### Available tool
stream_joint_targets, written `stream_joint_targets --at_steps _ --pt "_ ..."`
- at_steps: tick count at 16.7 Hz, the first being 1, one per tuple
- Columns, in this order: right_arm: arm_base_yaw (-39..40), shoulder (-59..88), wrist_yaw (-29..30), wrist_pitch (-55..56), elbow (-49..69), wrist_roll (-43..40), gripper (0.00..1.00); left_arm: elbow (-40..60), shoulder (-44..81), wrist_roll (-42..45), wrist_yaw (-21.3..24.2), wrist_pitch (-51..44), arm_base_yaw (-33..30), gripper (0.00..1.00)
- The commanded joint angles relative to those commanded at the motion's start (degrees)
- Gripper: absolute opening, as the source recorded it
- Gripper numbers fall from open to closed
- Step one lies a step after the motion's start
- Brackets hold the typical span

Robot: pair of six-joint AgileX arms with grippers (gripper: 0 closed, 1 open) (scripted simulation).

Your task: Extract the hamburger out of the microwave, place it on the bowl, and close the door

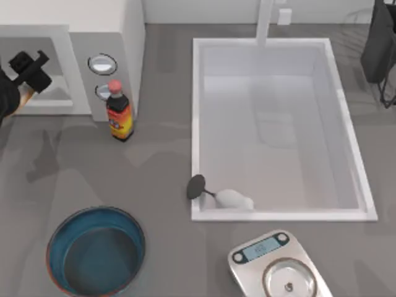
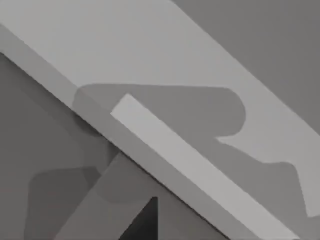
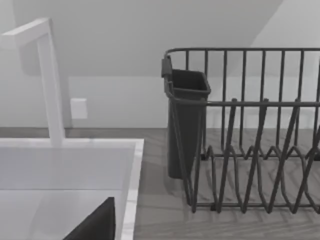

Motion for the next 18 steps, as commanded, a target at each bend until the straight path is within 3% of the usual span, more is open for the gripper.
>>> stream_joint_targets --at_steps 5,12,18 --pt "0.0 0.0 0.0 0.0 0.0 0.0 1.0 5.1 1.2 -35.5 -15.2 -29.4 -15.0 0.0" --pt "0.0 0.0 0.0 0.0 0.0 0.0 1.0 9.1 11.2 -83.8 -35.3 -67.9 -42.7 0.0" --pt "0.0 0.0 0.0 0.0 0.0 0.0 1.0 10.1 23.5 -110.7 -46.7 -89.9 -63.3 0.0"
